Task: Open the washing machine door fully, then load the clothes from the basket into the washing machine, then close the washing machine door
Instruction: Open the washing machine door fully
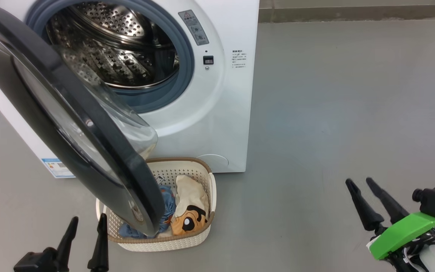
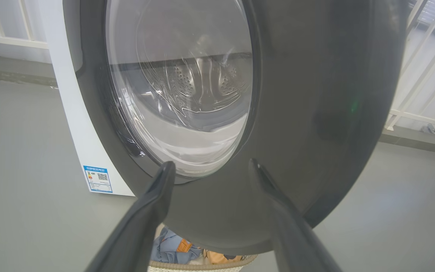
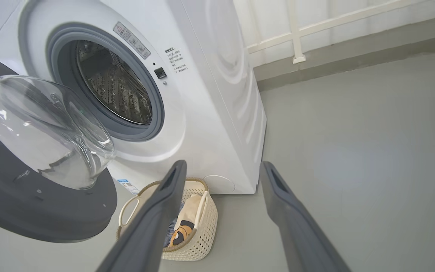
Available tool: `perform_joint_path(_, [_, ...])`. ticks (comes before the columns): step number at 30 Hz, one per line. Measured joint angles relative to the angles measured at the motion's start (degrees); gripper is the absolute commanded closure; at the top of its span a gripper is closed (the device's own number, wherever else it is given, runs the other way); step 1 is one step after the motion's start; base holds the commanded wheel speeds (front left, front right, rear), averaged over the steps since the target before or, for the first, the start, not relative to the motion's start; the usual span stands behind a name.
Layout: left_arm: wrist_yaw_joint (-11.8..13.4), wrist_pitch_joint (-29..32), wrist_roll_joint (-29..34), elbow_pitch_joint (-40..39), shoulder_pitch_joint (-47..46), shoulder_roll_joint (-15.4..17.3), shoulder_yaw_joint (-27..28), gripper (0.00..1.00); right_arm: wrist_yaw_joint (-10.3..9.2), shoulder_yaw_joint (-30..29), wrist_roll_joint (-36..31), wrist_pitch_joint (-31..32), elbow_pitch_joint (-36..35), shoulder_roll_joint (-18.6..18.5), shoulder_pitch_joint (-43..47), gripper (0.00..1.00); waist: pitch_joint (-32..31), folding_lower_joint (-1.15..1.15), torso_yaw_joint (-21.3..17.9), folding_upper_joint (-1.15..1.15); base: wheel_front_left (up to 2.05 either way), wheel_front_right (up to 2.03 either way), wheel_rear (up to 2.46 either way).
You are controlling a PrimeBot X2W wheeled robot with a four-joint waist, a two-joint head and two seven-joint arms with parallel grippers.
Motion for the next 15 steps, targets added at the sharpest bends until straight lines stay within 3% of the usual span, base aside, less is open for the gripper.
perform_joint_path(8, [0.0, 0.0, 0.2, 0.0, 0.1, 0.0, 0.1, 0.00, 0.00, -12.8, -14.7, 0.0, -5.1, 5.8, 6.2, 0.00, 0.1, 0.00, 0.6, 0.00, 0.00, 0.00, 0.00])
perform_joint_path(15, [0.0, 0.0, 0.2, 0.0, 0.1, -0.1, 0.2, 0.00, 0.00, -16.8, -23.3, 0.0, -6.4, 8.5, 9.7, 0.00, 0.2, 0.00, 0.9, 0.00, 0.00, 0.00, 0.00])
